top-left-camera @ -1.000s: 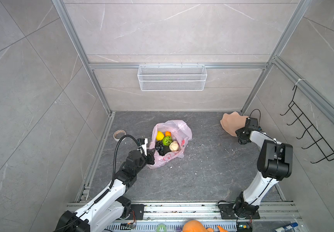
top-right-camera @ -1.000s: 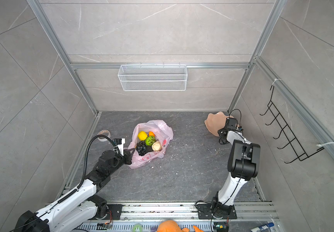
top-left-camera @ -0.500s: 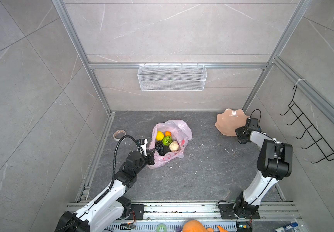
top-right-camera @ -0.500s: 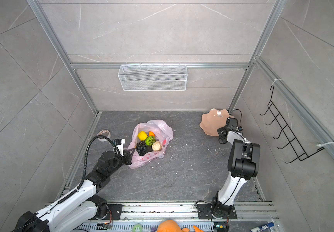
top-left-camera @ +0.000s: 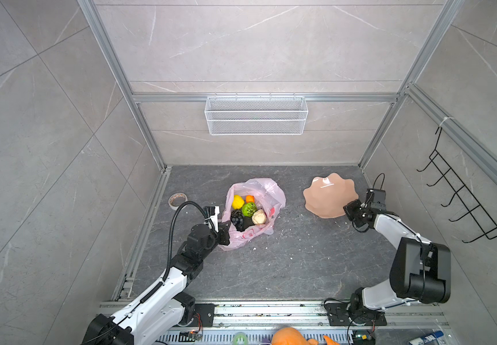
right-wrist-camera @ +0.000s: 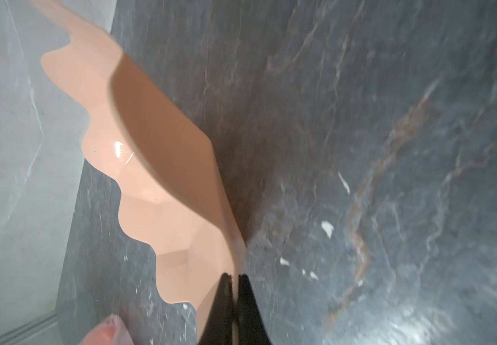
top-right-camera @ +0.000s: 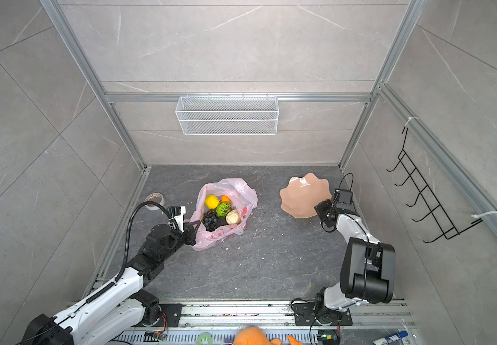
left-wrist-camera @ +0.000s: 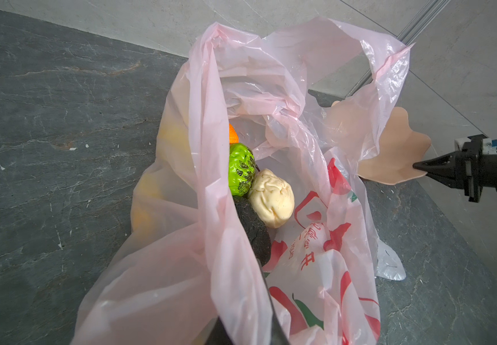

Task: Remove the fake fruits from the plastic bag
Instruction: 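Grasp the bowl rim with the right gripper and drag it beside the bag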

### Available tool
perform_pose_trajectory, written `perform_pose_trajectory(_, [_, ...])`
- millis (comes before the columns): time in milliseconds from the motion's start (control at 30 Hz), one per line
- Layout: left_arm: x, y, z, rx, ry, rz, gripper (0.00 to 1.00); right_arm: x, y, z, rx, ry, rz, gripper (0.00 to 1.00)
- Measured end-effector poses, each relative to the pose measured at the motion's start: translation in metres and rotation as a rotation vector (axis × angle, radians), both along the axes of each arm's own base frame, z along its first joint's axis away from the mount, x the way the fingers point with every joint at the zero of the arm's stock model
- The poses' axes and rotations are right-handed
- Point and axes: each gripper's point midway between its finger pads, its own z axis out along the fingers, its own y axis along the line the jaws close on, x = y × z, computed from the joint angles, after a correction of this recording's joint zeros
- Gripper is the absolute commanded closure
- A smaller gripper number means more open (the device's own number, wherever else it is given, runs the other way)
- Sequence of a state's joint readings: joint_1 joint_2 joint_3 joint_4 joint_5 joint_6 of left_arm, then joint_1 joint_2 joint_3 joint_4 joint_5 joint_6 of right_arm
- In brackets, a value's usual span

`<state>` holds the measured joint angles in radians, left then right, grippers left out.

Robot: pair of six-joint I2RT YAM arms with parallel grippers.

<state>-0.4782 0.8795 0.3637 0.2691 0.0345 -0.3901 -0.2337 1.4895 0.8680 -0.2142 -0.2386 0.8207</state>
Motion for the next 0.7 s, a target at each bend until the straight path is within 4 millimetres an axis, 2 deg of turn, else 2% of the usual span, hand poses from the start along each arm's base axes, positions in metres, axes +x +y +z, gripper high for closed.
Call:
perform_pose_trajectory(333, [0.002,0.008,0.004,0.027,-0.029,0.034,1.00,-0.055,0.070,0.005,0.071,0.060,0.268,1.00])
perform_pose_trajectory(600, [0.001,0.015,0.004,0.043,-0.052,0.063,1.00,-0.113,0.118,-0.008,0.155,0.154,0.445,1.00])
perform_pose_trajectory(700, [0.001,0.016,0.004,0.049,-0.055,0.065,1.00,-0.131,0.130,-0.013,0.193,0.185,0.488,1.00])
